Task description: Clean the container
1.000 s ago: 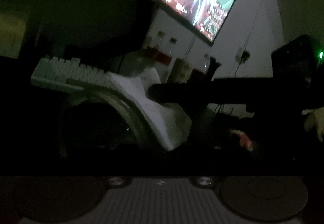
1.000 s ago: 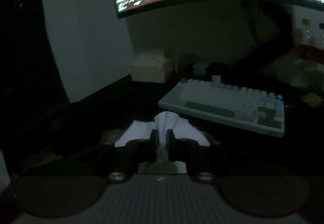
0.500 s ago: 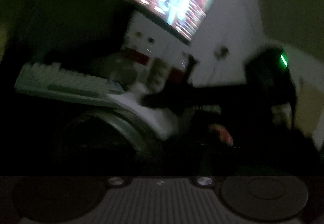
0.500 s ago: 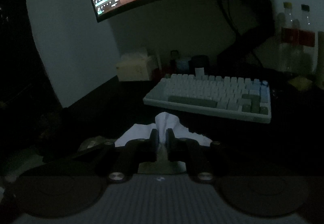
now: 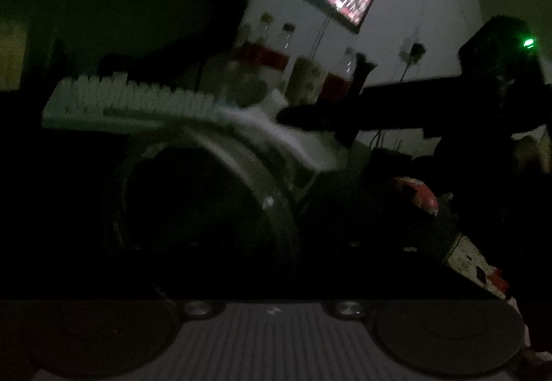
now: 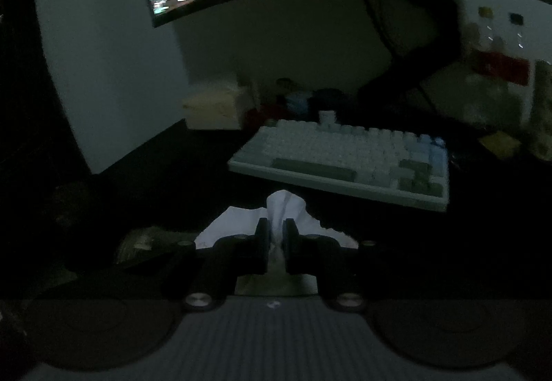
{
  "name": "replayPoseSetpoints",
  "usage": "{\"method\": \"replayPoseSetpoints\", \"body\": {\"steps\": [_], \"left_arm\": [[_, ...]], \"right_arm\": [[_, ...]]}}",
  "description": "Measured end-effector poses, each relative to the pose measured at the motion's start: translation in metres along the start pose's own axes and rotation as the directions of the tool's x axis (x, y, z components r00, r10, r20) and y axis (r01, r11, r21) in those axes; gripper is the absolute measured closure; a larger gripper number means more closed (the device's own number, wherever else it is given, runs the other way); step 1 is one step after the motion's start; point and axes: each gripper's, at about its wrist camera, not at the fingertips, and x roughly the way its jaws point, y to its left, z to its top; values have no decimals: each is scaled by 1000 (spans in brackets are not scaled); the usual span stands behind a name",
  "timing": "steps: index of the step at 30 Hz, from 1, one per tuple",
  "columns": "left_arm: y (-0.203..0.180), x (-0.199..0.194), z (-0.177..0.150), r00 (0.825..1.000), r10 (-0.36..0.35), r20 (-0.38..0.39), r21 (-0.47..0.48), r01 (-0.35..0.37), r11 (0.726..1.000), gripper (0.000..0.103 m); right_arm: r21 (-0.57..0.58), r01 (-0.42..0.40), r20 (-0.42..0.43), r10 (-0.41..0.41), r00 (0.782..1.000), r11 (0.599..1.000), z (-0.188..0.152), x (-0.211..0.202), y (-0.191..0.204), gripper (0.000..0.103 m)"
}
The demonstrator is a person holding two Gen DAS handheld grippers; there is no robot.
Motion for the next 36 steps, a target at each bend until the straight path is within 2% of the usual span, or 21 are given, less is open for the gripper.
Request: {"method": "replayPoseSetpoints", "body": {"steps": [3, 6, 8, 12, 17, 23, 25, 28, 31, 34, 36], "left_arm": [[-2, 0, -1, 1000, 10, 2, -1, -10, 1000, 54], [-2, 1, -1, 1000, 14, 5, -2, -14, 1000, 54], [-3, 1, -1, 1000, 14, 1, 3, -14, 1000, 54], [0, -2, 0, 1000, 9, -7, -8, -9, 1000, 54], [2, -4, 1, 1000, 11, -6, -21, -11, 1000, 53], [1, -4, 1, 1000, 14, -4, -25, -14, 1000, 53], [1, -5, 1, 1000, 23, 5, -33, -23, 999, 53], [-2, -6, 1, 999, 44, 32, -37, -43, 998, 53], [3, -4, 7, 998, 55, 35, -92, -52, 994, 53], [7, 2, 12, 997, 81, 7, -121, -80, 989, 53], [5, 6, 14, 994, 109, -9, -102, -109, 989, 53]], "right_arm": [[-25, -68, 12, 69, 998, 997, -3, 2, 16, 92], [-46, -100, 7, 100, 995, 994, -3, 2, 22, 92], [-41, -75, 6, 75, 997, 996, -2, 3, 15, 92], [17, 31, 3, -31, 1000, 999, 2, 5, -10, 91], [35, 61, 3, -61, 998, 998, 3, 7, -12, 91], [-49, -90, 16, 91, 996, 995, -1, 1, 25, 91], [-72, -117, 14, 118, 993, 990, -3, -1, 30, 91], [-71, -99, -7, 99, 995, 993, 0, -1, 19, 91], [-48, -48, -22, 47, 999, 998, 6, 2, -1, 91], [-30, -56, -32, 55, 998, 998, 12, 9, -14, 91], [-37, -65, -30, 64, 998, 997, 15, 14, -16, 91]]}}
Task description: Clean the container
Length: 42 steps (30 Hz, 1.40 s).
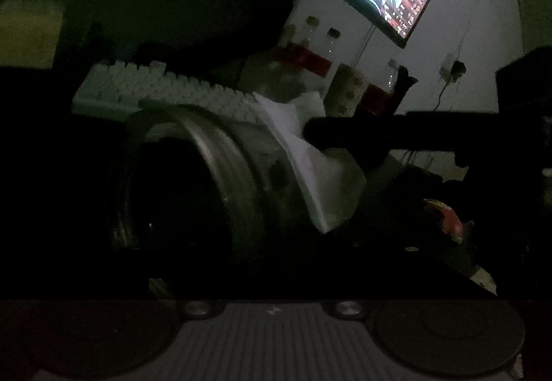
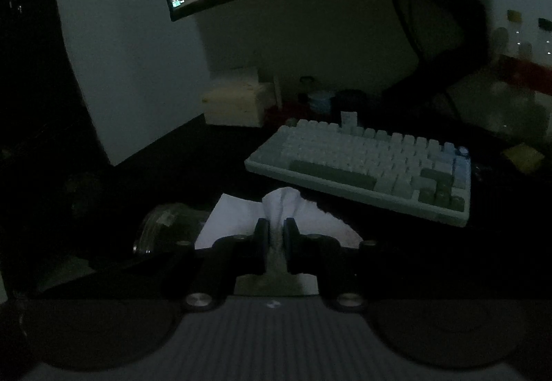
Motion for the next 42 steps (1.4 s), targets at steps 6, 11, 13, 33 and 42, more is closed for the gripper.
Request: {"method": "replayPoseSetpoints", "body": {"steps": [6, 11, 13, 33, 42], "left_arm": [[-3, 6, 14, 996, 52, -71, 50, -48, 998, 54], [-6, 15, 24, 991, 54, -120, 102, -42, 994, 59], [-9, 18, 27, 991, 1, -133, 112, 14, 994, 81], [-25, 10, 27, 991, -86, -107, 151, 102, 983, 66], [-26, 20, 15, 981, -50, -188, 220, 92, 971, 64]], "right_arm": [[1, -15, 34, 15, 999, 1000, 1, 9, -7, 91], [25, -28, 51, 26, 998, 999, 2, 13, -18, 91], [21, -19, 57, 18, 998, 1000, 3, 14, -21, 91], [118, -143, 40, 139, 989, 983, 0, 6, -61, 92], [53, -165, 38, 163, 986, 985, 1, 18, -32, 92]]}}
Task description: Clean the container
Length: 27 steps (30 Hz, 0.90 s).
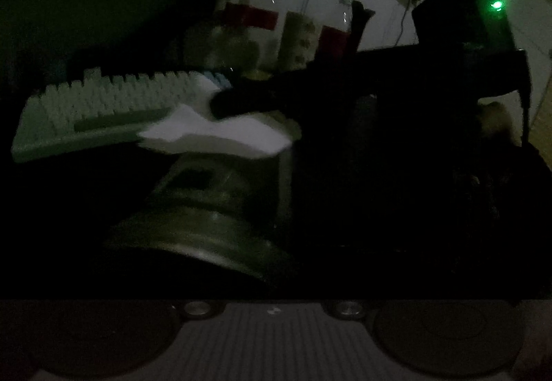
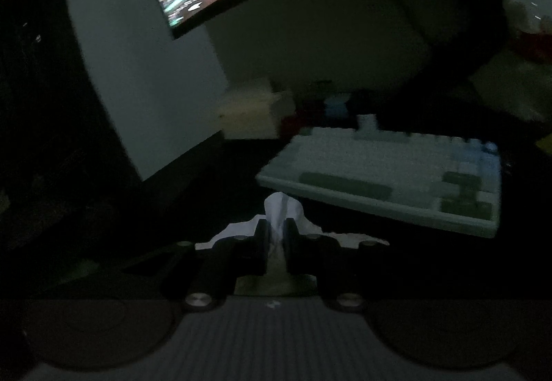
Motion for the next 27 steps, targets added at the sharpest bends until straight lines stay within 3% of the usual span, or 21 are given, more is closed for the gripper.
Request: {"method": "replayPoseSetpoints", "body": {"steps": [3, 5, 11, 13, 15, 19, 21, 27], "left_arm": [[0, 0, -3, 1000, 6, 6, -6, -6, 1000, 59], [0, 1, -3, 1000, 9, 6, -5, -9, 1000, 59], [0, 0, -4, 1000, 23, 13, -13, -23, 1000, 58], [1, -1, -4, 999, 39, 17, -9, -39, 999, 58], [2, -2, -4, 999, 44, 20, -11, -44, 999, 58], [2, -2, -5, 998, 50, 26, -6, -50, 999, 56], [2, -3, -5, 998, 58, 28, 0, -58, 998, 56], [-1, -6, -5, 997, 80, 23, 6, -80, 997, 56]], "right_arm": [[-29, -52, -13, 51, 999, 998, -2, 4, 13, 92], [-41, -42, -11, 42, 999, 998, -2, 4, 13, 92], [-1, 119, 19, -119, 993, 993, 0, 0, -7, 92], [5, 130, 26, -130, 991, 991, -1, 0, -6, 92], [0, 105, 27, -105, 994, 994, -2, 1, 2, 91], [0, -29, 23, 29, 999, 1000, -5, 4, 13, 91], [8, -49, 31, 49, 998, 999, -7, 4, 11, 93], [45, 90, 39, -92, 995, 995, -4, -7, -8, 93]]}}
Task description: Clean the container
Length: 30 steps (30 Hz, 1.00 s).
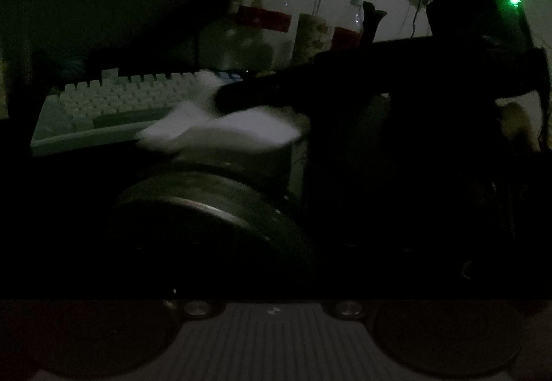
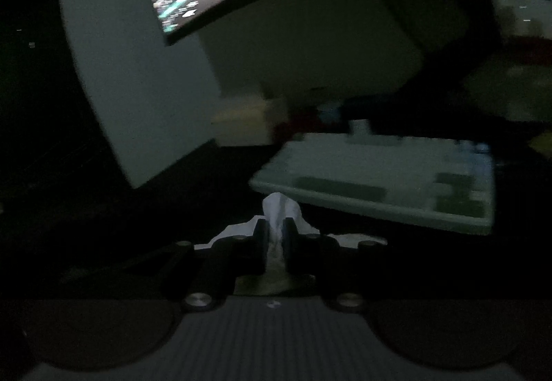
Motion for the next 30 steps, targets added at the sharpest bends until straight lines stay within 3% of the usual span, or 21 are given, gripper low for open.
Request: {"method": "replayPoseSetpoints", "body": {"steps": [4, 9, 11, 15, 17, 19, 20, 21, 22, 24, 27, 30], "left_arm": [[-1, -4, 2, 1000, 17, -24, -8, -17, 1000, 51], [-5, -3, 21, 984, 60, -169, -19, -64, 998, 50], [-7, -3, 30, 971, 81, -226, -22, -88, 996, 29], [-12, -1, 39, 958, 146, -247, 49, -138, 989, 30], [-12, 1, 38, 961, 143, -238, 59, -132, 989, 38], [-10, 3, 34, 968, 126, -217, 58, -116, 992, 39], [-10, 4, 33, 971, 118, -206, 57, -108, 992, 45], [-8, 4, 32, 978, 70, -195, 35, -65, 997, 84], [-7, 4, 31, 983, 21, -183, 12, -19, 1000, 87], [-11, 2, 29, 991, 5, -135, 44, 0, 999, 92], [-10, -4, 33, 995, -70, -64, -1, 70, 998, 96], [4, -15, 40, 982, -190, -20, -145, 185, 972, 96]], "right_arm": [[-36, 30, 11, -29, 1000, 999, -3, -6, 6, 92], [-18, -1, 21, 2, 1000, 1000, -7, -14, 7, 92], [-11, -22, 26, 23, 999, 1000, -10, -18, 7, 92], [-9, -45, 37, 45, 998, 999, -14, -25, 4, 92], [17, -35, 45, 35, 998, 999, -14, -27, -2, 92], [43, -15, 60, 12, 998, 999, -13, -29, -10, 92], [50, -13, 67, 10, 998, 999, -12, -31, -13, 92], [53, -19, 75, 15, 997, 998, -11, -33, -15, 92], [59, -26, 83, 21, 996, 998, -10, -35, -17, 92], [66, -45, 94, 38, 995, 997, -7, -39, -18, 92], [76, -76, 108, 67, 992, 994, -5, -46, -19, 92], [99, -72, 123, 59, 991, 993, -4, -54, -24, 92]]}}
